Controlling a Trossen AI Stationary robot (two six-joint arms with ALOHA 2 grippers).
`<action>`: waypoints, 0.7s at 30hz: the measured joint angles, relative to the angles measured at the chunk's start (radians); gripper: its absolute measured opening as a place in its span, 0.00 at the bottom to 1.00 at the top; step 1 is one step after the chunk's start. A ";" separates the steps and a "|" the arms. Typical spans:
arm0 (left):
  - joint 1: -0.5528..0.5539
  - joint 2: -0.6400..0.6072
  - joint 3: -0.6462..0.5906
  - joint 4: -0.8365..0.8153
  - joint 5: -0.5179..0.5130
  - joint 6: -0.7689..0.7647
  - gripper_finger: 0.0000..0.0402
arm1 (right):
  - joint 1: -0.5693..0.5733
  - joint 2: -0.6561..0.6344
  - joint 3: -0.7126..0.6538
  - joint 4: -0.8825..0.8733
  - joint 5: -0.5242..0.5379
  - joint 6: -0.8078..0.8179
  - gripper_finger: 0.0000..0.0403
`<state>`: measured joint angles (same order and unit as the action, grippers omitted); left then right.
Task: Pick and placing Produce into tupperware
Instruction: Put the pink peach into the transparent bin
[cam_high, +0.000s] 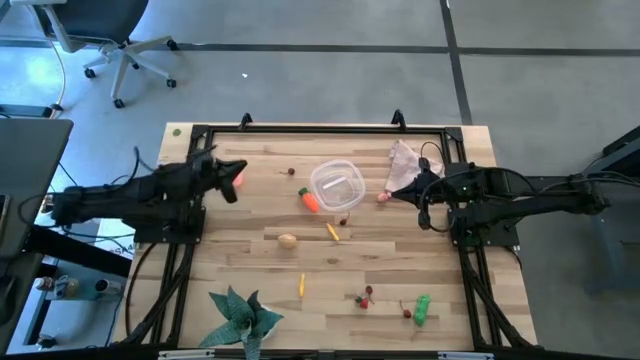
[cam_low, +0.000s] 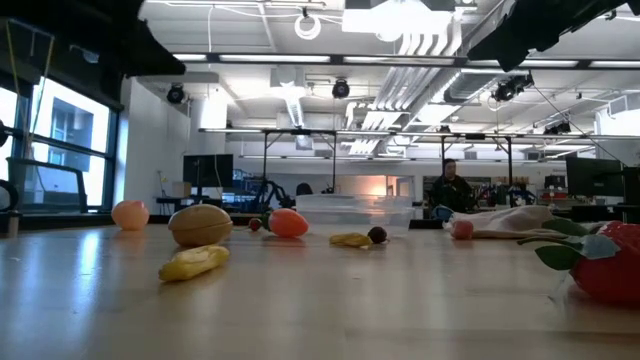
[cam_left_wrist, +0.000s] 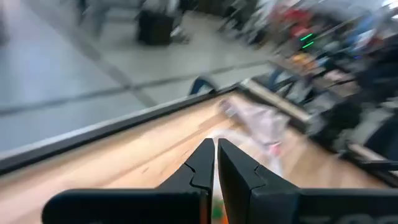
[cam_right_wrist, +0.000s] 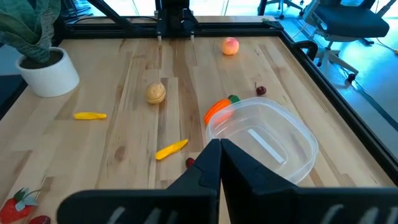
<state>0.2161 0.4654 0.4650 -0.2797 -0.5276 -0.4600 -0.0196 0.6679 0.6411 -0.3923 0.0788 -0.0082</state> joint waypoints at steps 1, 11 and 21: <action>0.000 0.046 0.038 -0.051 -0.015 -0.035 0.03 | 0.000 0.000 0.000 0.000 0.000 0.000 0.00; 0.000 0.500 0.436 -0.635 -0.051 -0.421 0.03 | 0.000 0.000 0.000 0.000 0.000 0.000 0.00; 0.049 0.786 0.698 -1.033 -0.077 -0.684 0.03 | 0.000 0.000 0.000 0.000 0.000 0.000 0.00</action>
<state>0.2656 1.2513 1.1626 -1.3129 -0.6045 -1.1435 -0.0196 0.6682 0.6415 -0.3923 0.0788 -0.0082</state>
